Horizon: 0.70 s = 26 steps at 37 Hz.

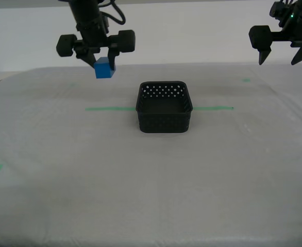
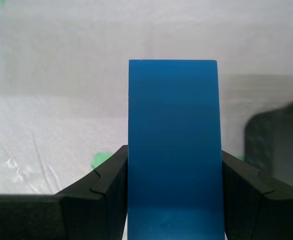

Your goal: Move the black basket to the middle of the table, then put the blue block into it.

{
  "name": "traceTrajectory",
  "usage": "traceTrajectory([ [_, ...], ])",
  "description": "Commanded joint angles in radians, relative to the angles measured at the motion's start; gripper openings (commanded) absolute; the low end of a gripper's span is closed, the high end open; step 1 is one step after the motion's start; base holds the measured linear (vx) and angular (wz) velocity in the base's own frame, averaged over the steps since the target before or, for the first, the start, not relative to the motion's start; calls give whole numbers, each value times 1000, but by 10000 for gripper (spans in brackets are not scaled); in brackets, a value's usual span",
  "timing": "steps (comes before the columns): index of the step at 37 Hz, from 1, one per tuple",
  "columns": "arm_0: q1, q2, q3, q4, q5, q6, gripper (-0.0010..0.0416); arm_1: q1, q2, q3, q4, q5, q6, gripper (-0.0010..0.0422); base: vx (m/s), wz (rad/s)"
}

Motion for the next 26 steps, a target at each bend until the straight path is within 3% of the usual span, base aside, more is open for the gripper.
traceTrajectory([
  [1, 0, 0, 1, 0, 0, -1, 399, -58, -26, 1, -6, -72, -46, -1, 0, 0],
  [10, 0, 0, 1, 0, 0, -1, 399, -187, -41, 1, -6, -80, -177, -1, 0, 0],
  [17, 0, 0, 1, 0, 0, -1, 398, -300, -33, 1, 28, -186, -273, 0, 0, 0],
  [26, 0, 0, 1, 0, -1, -1, 398, -372, -33, 0, 54, -203, -337, 0, 0, 0],
])
